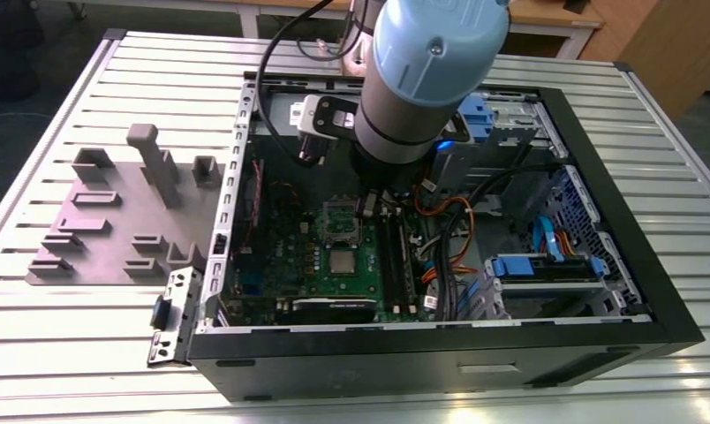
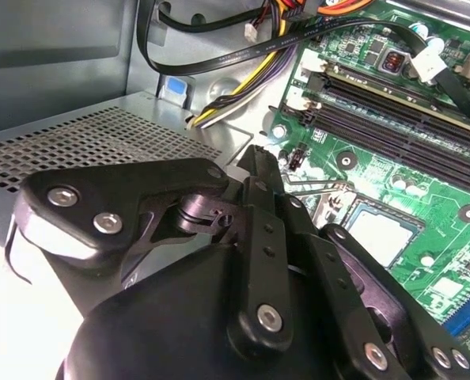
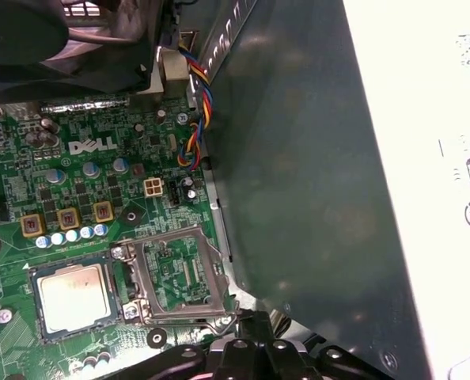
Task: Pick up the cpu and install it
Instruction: 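Close the cpu cover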
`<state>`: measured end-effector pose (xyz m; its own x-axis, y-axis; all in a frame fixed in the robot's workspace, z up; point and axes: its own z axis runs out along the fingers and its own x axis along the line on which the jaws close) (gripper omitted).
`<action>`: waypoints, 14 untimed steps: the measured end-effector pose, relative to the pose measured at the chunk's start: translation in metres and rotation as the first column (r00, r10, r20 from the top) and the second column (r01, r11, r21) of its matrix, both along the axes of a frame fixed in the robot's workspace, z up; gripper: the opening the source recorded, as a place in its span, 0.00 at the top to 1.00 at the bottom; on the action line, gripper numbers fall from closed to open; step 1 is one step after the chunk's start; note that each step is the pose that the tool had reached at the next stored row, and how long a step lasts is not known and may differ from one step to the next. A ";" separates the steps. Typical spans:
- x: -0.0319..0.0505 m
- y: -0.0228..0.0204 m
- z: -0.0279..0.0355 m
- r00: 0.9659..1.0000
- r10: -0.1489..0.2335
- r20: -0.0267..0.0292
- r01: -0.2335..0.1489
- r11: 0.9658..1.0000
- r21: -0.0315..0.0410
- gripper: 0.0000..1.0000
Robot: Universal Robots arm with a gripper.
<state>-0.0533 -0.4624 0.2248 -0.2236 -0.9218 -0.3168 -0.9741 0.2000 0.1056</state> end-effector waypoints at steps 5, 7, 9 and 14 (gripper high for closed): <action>0.0000 -0.0007 0.0007 1.000 0.000 0.000 0.000 1.000 0.000 0.89; 0.0000 -0.0013 0.0007 1.000 0.000 0.000 0.000 1.000 0.000 0.89; 0.0000 -0.0019 0.0008 1.000 0.000 0.000 0.000 1.000 0.000 0.89; 0.0000 -0.0032 0.0016 1.000 0.000 0.000 0.000 1.000 0.000 0.89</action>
